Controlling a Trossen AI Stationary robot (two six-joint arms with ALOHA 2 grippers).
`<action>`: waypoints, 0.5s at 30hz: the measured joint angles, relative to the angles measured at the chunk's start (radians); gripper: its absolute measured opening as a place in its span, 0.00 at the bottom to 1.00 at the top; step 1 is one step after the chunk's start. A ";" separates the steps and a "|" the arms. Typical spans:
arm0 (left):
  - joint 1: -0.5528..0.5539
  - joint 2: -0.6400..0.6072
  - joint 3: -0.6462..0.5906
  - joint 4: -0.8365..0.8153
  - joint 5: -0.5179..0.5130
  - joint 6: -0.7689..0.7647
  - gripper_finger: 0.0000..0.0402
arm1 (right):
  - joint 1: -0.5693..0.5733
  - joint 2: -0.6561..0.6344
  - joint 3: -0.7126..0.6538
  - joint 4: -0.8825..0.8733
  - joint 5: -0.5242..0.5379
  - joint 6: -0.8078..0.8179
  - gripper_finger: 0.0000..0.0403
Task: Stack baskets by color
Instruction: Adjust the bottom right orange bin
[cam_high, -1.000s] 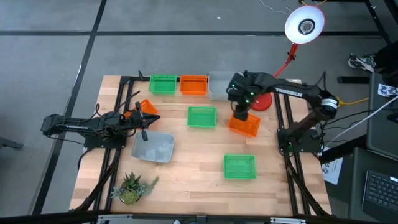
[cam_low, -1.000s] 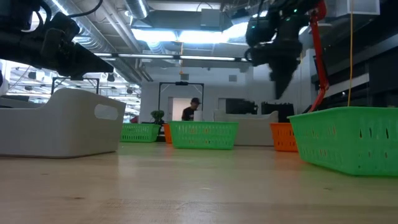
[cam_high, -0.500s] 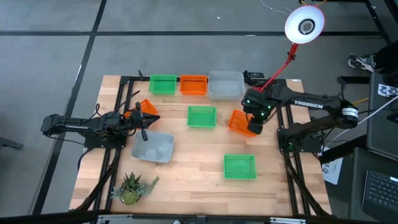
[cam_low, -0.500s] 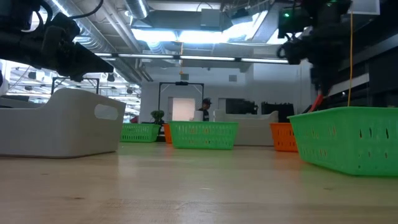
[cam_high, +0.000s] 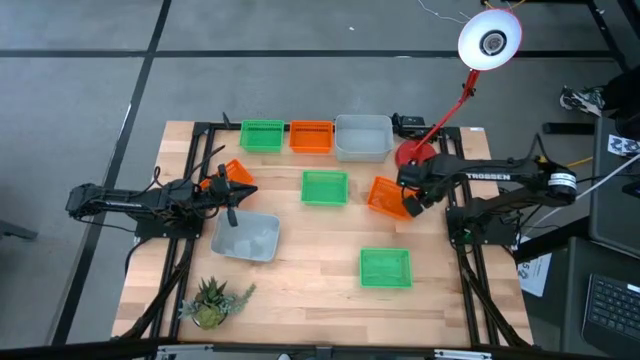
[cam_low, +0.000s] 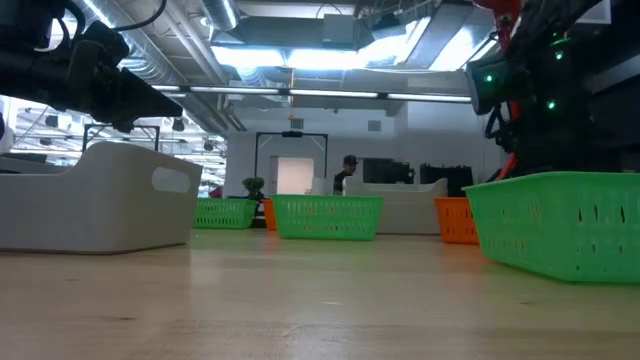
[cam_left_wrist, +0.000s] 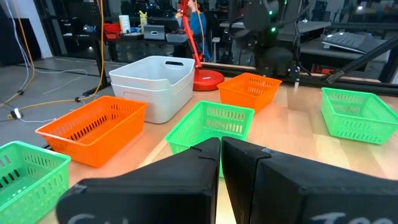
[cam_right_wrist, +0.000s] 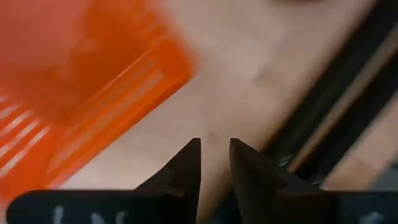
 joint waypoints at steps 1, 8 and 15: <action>0.000 0.000 0.000 0.000 0.000 0.000 0.02 | 0.000 0.010 0.001 0.002 0.058 0.015 0.21; 0.000 0.000 0.000 0.000 0.000 0.000 0.02 | -0.001 0.098 0.008 0.180 0.217 -0.007 0.21; 0.000 0.000 0.000 0.000 0.000 0.003 0.02 | 0.000 0.236 0.008 0.670 0.027 -0.274 0.21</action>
